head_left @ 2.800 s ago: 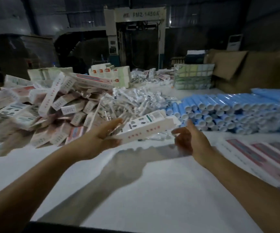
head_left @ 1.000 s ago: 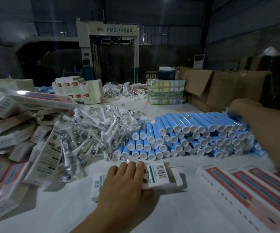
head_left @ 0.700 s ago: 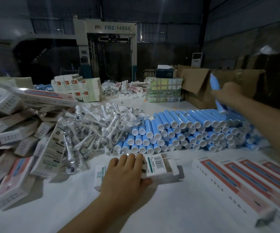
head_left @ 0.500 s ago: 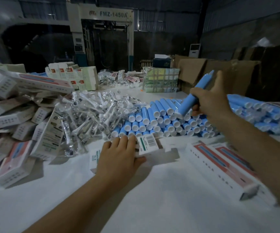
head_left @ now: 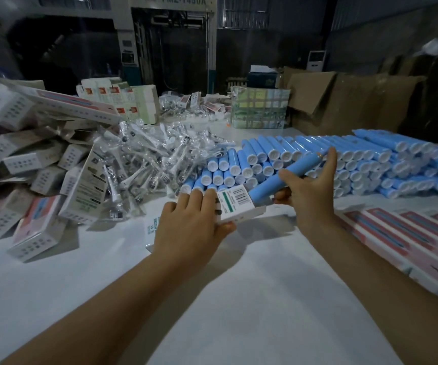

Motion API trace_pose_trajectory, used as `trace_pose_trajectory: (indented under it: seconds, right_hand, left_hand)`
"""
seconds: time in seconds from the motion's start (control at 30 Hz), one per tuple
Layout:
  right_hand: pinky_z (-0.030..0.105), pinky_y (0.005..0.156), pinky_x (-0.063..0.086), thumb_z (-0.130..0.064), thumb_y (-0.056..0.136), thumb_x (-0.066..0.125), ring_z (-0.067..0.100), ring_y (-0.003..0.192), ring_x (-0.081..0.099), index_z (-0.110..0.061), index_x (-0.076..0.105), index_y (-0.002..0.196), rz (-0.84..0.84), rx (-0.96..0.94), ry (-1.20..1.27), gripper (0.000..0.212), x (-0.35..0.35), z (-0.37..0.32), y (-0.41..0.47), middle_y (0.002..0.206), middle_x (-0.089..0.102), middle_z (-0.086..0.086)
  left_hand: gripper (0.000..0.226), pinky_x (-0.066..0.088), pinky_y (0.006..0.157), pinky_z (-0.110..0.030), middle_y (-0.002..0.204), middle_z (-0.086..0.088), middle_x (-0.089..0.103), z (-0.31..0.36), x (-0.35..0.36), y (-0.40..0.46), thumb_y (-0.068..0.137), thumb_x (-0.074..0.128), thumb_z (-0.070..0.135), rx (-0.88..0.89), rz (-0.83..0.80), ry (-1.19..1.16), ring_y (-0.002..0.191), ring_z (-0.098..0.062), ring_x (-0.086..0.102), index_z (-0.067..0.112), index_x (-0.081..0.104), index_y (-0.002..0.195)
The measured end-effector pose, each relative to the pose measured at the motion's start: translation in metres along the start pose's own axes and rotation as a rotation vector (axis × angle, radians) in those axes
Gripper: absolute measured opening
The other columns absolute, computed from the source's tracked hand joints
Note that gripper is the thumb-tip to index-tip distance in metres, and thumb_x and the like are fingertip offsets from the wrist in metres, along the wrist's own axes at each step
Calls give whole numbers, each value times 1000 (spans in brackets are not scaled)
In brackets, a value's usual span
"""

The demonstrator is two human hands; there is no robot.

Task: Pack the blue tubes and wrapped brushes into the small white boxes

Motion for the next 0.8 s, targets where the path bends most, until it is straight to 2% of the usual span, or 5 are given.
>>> trace_pose_trajectory:
  seconds: [0.23, 0.33, 0.53, 0.7, 0.8]
  right_hand:
    - [24, 49, 38, -22, 90, 63, 14, 57, 45, -23, 59, 82, -37, 17, -133, 9, 8, 16, -24, 75, 59, 8]
    - [28, 52, 34, -37, 94, 54, 11, 48, 40, -20, 57, 53, 18, 47, -161, 45, 6, 17, -28, 54, 49, 3]
    - [24, 43, 31, -22, 93, 52, 7, 39, 39, -11, 52, 58, 72, 118, -91, 37, 2, 5, -8, 46, 50, -4]
    - [19, 39, 36, -16, 89, 57, 7, 41, 45, -5, 61, 60, -308, -27, -406, 32, 42, -9, 7, 49, 56, -2]
    - [17, 45, 40, -13, 86, 61, 7, 46, 50, 1, 65, 68, -641, -188, -756, 23, 84, -9, 8, 59, 63, 4]
  left_hand:
    - [74, 36, 85, -36, 124, 0, 50, 1, -3, 0, 82, 26, 68, -27, -13, -40, 109, -23, 47, 19, 36, 136]
    - [76, 35, 88, -34, 129, 1, 46, 0, -5, -2, 81, 23, 69, -25, -56, -10, 114, -21, 44, 21, 29, 139]
    - [63, 32, 92, -37, 124, 2, 47, 12, -6, -13, 88, 32, 67, 102, -128, -12, 109, -20, 43, 22, 34, 132]
    - [77, 35, 91, -44, 129, -6, 49, 28, -16, -20, 78, 12, 67, 158, -154, -84, 113, -26, 44, 17, 39, 131]
    - [62, 36, 82, -44, 117, -9, 53, 31, -17, -20, 83, 27, 62, 190, -138, -90, 102, -28, 47, 15, 45, 119]
Point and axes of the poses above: each hand's wrist, its own y-axis towards the middle knuckle, its own x-axis out of the palm, z = x × y, the point moved 2 cm from there along y, towards the middle knuckle
